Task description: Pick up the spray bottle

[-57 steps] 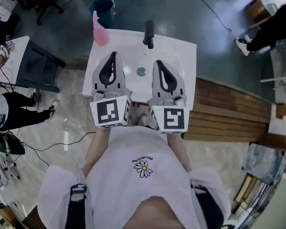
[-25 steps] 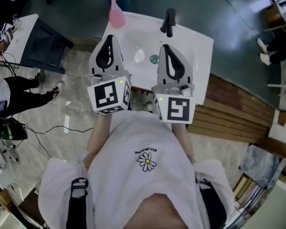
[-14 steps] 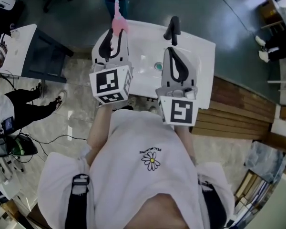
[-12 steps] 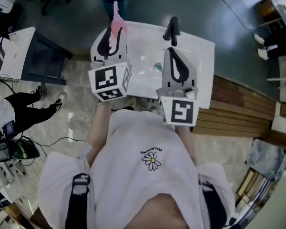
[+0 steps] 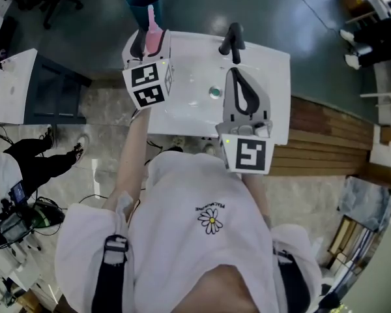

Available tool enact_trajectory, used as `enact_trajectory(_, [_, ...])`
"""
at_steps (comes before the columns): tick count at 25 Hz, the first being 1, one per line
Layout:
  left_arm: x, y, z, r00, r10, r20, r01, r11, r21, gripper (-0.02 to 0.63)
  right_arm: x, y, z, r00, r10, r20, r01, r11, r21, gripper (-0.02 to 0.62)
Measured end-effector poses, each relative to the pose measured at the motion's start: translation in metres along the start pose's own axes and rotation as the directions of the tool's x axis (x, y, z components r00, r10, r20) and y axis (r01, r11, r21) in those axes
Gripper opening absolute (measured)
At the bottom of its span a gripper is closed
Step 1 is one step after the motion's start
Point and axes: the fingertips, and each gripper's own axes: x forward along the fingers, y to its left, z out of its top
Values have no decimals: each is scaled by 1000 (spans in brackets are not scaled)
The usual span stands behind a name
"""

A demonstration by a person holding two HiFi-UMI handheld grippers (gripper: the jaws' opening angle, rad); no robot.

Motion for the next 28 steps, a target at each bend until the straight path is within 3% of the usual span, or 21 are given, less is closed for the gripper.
enact_trajectory(13, [66, 34, -57, 987, 44, -157, -47, 999, -12, 278, 16, 17, -18, 997, 26, -76, -25, 1000, 9, 29])
enact_trajectory(20, [84, 34, -67, 984, 21, -179, -26, 999, -25, 278, 18, 9, -26, 994, -10, -111, 13, 1000, 24, 29])
enact_trajectory(28, [90, 33, -72, 981, 30, -190, -25, 999, 30, 276, 19, 7, -31, 991, -15, -131, 19, 1000, 24, 29])
